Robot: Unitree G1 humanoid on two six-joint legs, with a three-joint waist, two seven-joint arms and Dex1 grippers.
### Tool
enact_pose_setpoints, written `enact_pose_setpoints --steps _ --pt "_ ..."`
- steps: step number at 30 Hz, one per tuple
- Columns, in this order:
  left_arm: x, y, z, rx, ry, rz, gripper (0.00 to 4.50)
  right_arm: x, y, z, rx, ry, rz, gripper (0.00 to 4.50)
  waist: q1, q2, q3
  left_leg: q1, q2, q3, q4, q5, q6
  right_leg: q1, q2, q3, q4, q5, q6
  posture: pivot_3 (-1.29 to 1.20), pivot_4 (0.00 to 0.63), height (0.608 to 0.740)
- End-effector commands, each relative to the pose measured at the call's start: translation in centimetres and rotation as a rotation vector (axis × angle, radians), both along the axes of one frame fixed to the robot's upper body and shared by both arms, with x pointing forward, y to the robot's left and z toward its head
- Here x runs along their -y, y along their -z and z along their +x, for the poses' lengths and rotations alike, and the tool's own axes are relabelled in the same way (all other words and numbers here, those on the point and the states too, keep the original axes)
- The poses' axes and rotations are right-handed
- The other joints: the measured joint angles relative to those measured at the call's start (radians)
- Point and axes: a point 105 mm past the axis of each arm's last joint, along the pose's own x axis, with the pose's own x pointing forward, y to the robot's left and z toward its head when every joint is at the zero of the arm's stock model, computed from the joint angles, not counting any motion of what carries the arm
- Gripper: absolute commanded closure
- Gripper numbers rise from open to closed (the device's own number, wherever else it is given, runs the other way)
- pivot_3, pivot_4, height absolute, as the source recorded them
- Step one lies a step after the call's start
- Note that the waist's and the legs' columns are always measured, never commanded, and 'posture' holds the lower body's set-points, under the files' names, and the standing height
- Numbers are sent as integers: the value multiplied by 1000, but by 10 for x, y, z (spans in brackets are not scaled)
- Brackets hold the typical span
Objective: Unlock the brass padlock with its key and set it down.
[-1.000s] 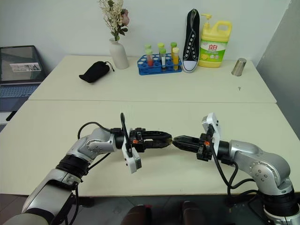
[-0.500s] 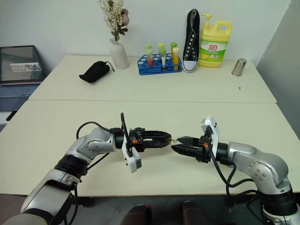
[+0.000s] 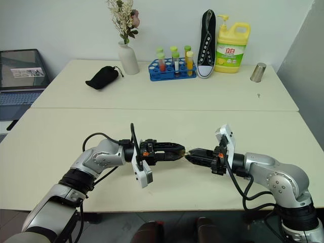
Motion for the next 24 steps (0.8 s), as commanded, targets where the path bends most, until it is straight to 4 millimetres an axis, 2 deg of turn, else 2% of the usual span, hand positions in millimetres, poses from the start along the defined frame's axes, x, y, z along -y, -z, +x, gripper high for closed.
enact_pose_setpoints --steps 1,14,24 --pt "1 -9 -3 30 14 -25 3522 -1 -11 -2 31 -18 22 4466 0 0 0 0 0 0 0 0 0 0 0 0 0 0 0 0 150 740" --pt "1 -6 -6 27 19 -18 3522 -1 -20 -2 -4 -44 53 4500 0 0 0 0 0 0 0 0 0 0 0 0 0 0 0 0 150 740" --pt "2 -4 -10 43 31 -15 3522 3 -20 2 -205 -20 107 4500 0 0 0 0 0 0 0 0 0 0 -1 0 0 0 0 0 150 740"
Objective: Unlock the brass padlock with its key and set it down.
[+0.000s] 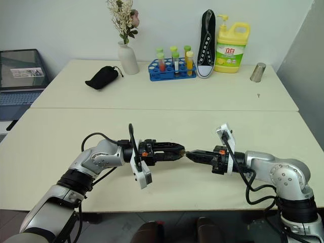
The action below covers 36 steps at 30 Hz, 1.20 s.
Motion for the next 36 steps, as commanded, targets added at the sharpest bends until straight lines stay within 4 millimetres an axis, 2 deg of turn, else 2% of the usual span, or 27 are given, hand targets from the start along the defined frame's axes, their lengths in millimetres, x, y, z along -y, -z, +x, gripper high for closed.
enact_pose_setpoints --steps 1,6,13,21,25,28,32,35,36 --pt "2 -2 -7 29 32 -1 3522 2 -15 1 7 1 29 4500 0 0 0 0 0 0 0 0 0 0 0 0 0 0 0 0 150 740" --pt "2 1 -9 44 31 5 3522 8 -22 13 -148 47 112 4500 -1 0 0 0 0 0 0 0 0 0 0 0 0 0 0 0 150 740" --pt "2 5 -11 66 30 2 3522 9 -32 15 -254 64 149 4500 -2 0 0 -1 0 0 0 0 0 0 -1 1 0 0 0 0 150 740" --pt "3 7 -12 48 14 -14 3522 3 -32 13 -152 63 52 4500 -2 0 0 -1 1 0 0 0 0 0 -3 1 0 0 0 0 150 740" --pt "2 6 -9 41 -4 -24 3522 2 -28 8 -33 59 -34 3574 -2 0 0 -1 0 -1 -1 0 0 0 -3 1 -1 0 0 0 150 740" --pt "1 3 -4 35 -23 -34 3522 12 -19 7 23 78 -101 2444 2 0 0 -2 0 -1 -1 0 0 -1 -3 0 -1 0 0 0 150 740" --pt "1 -1 0 30 -38 -45 3522 26 -5 -11 247 -3 -299 983 8 1 0 -2 -1 -1 0 0 0 -1 -4 0 -1 -1 1 0 150 740" --pt "1 -2 1 28 -45 -53 3522 22 -10 -7 329 32 -244 8 -1 1 0 -1 0 -1 0 0 1 -1 -4 0 -1 -3 5 0 150 740" --pt "1 -3 1 29 -45 -54 3522 18 -11 -3 343 68 -215 0 -5 0 0 -1 0 0 0 0 1 -1 -3 0 -1 -3 5 0 150 740"
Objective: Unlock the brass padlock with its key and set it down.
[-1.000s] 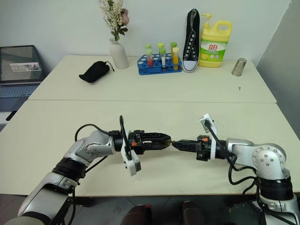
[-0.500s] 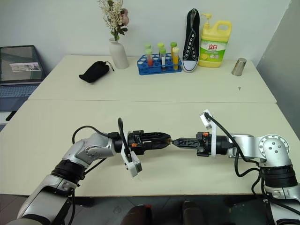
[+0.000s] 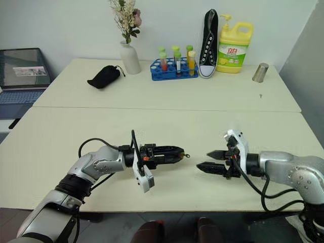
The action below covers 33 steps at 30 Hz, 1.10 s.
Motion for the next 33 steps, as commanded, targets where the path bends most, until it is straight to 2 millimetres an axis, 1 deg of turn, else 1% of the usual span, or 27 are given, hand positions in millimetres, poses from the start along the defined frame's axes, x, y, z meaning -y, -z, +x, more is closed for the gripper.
enact_pose_setpoints --steps 1,4,6,13,22,25,27,28,33 --pt "2 -16 1 29 11 -55 3522 -16 -15 4 132 13 96 0 -5 0 0 1 0 0 0 0 0 0 1 0 0 0 0 0 150 740" --pt "3 -17 2 31 12 -59 3522 -24 -11 12 162 51 118 0 -3 0 0 1 1 1 0 0 0 0 3 1 1 0 0 0 150 740" --pt "3 -18 2 34 13 -60 3522 -30 -9 15 149 61 148 0 -1 0 0 0 1 1 0 0 0 0 3 1 1 0 0 0 150 740" --pt "4 -20 3 38 14 -64 3522 -42 -10 14 108 15 205 0 -1 0 0 0 -1 1 0 0 0 0 3 0 0 3 -4 0 150 740" --pt "3 -20 2 38 9 -66 3522 -51 -6 11 69 -40 208 0 -1 0 0 0 0 0 0 0 0 0 3 0 1 3 -4 0 150 740" --pt "4 -20 2 36 10 -68 3522 -54 -6 12 62 -44 210 565 -1 0 0 0 0 0 0 0 0 0 3 0 1 3 -4 0 150 740" --pt "4 -19 1 35 11 -67 3522 -56 -7 12 60 -51 215 1237 -1 0 0 0 0 0 0 0 0 0 3 0 1 3 -4 0 150 740" --pt "4 -19 1 35 11 -67 3522 -57 -8 12 61 -57 218 1660 -1 0 0 0 0 0 0 0 0 0 3 0 1 3 -4 0 150 740" --pt "4 -18 0 28 9 -66 3522 -57 -10 12 60 -61 221 3446 -1 0 0 0 0 0 0 0 0 0 3 0 1 3 -4 0 150 740"
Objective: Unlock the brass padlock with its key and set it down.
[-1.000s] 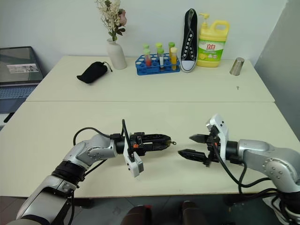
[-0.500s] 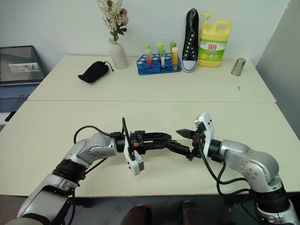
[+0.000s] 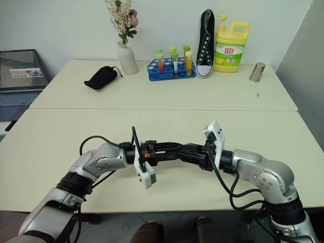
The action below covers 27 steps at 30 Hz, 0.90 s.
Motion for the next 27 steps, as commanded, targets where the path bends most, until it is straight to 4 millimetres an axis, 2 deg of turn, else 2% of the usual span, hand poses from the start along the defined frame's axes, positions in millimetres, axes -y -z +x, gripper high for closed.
enact_pose_setpoints --steps 1,3,17,27 --pt "1 -12 -3 21 17 -55 3522 -3 -9 -3 30 -27 18 3824 0 0 0 0 0 0 0 0 0 0 0 0 0 0 0 0 150 740" --pt "1 -12 -3 19 17 -55 3522 -3 -9 -3 29 -32 16 4331 0 0 0 0 0 0 0 0 0 0 0 0 0 0 0 0 150 740" --pt "-1 -10 -4 -9 28 -56 3522 -1 -12 -4 40 -72 1 4320 0 0 0 0 0 0 0 0 0 0 0 0 0 0 0 0 150 740" --pt "-7 -9 -17 -111 66 -48 399 9 -10 9 66 -32 -33 4320 -1 0 0 0 0 0 0 0 0 0 0 0 0 0 0 0 150 740"
